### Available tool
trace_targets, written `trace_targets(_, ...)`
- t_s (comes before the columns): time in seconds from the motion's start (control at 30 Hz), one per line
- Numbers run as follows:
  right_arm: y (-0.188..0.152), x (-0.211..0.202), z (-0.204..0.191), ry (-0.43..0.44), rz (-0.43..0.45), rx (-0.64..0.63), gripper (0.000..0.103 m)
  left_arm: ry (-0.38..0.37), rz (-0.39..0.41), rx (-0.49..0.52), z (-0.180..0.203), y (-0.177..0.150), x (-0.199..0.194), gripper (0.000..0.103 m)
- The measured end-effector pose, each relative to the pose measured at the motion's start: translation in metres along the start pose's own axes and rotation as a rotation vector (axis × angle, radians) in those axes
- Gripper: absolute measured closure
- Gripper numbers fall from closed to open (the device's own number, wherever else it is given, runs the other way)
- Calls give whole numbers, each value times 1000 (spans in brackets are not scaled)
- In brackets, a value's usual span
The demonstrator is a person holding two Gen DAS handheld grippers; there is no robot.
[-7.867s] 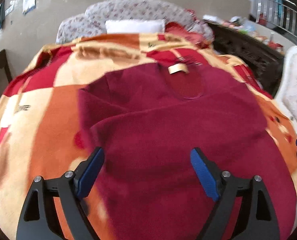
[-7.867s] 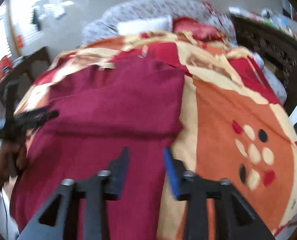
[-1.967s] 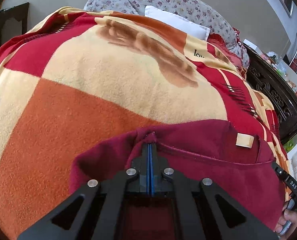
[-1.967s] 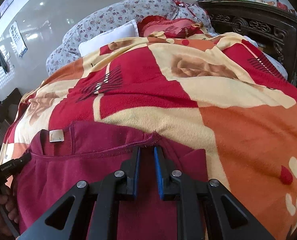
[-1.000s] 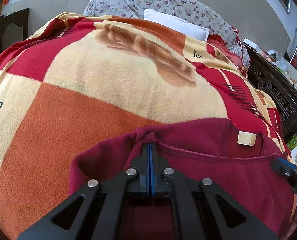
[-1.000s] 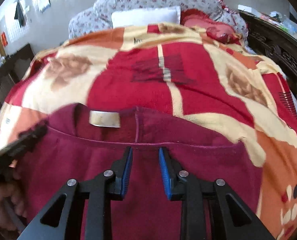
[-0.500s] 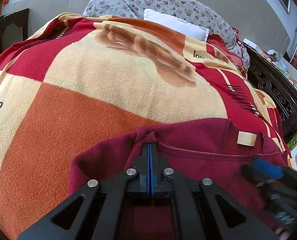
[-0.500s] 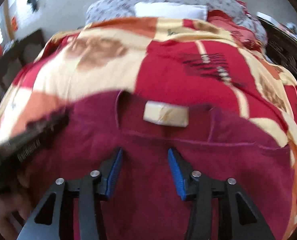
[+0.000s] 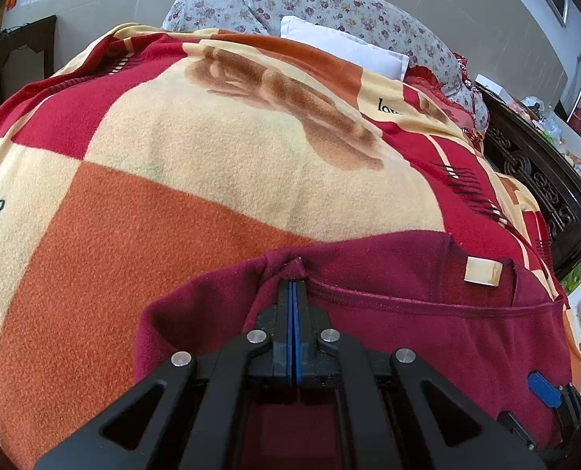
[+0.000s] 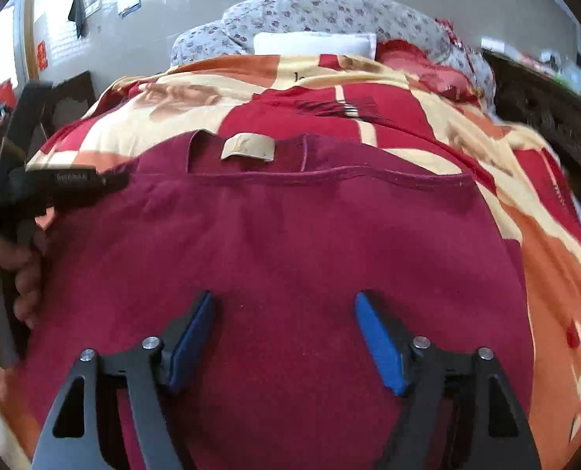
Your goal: Fold small clothes
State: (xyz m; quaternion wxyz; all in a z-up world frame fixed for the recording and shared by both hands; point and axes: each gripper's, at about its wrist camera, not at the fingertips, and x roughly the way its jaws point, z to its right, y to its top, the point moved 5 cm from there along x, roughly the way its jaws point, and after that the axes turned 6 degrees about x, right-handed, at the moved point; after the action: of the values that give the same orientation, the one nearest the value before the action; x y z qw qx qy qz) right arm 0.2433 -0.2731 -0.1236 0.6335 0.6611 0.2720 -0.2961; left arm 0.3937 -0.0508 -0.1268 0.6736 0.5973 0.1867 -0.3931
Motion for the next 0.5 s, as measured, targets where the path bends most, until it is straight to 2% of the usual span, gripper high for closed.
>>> trace_targets(0.1,-3,-2,-1,-5,-2,-4,25,-4,-7,19,4,2,1,100)
trace_targets(0.17,-4,-3,0,-6,1,-6,25,-20,-20,41,9,3,-2,93)
trace_targets(0.2,-3,-2,0,-5,1,-7,24,-46,-29,50,12,4,-5,78)
trace_targets(0.23,-3,-2,1,0,0,-6,24,-82,-40,60,17,5,-10,58)
trace_targets(0.27,-4,-2,3,8,0,0,24,-112,-45,67,21,6,-19,50)
trace_targets(0.3,-4,-3,4,16,0,7,23,-115,-22,74,23,9,-36,44)
trace_targets(0.37,-3,-2,5,28,2,14,23,-126,41,104,24,9,-73,41)
trace_targets(0.4,-3,-1,5,27,2,12,23,-139,73,112,22,5,-97,35)
trace_targets(0.43,-3,-2,4,23,3,9,23,-146,98,111,20,-2,-115,26)
trace_targets(0.5,-3,-2,4,22,5,8,22,-182,140,67,11,-26,-153,19)
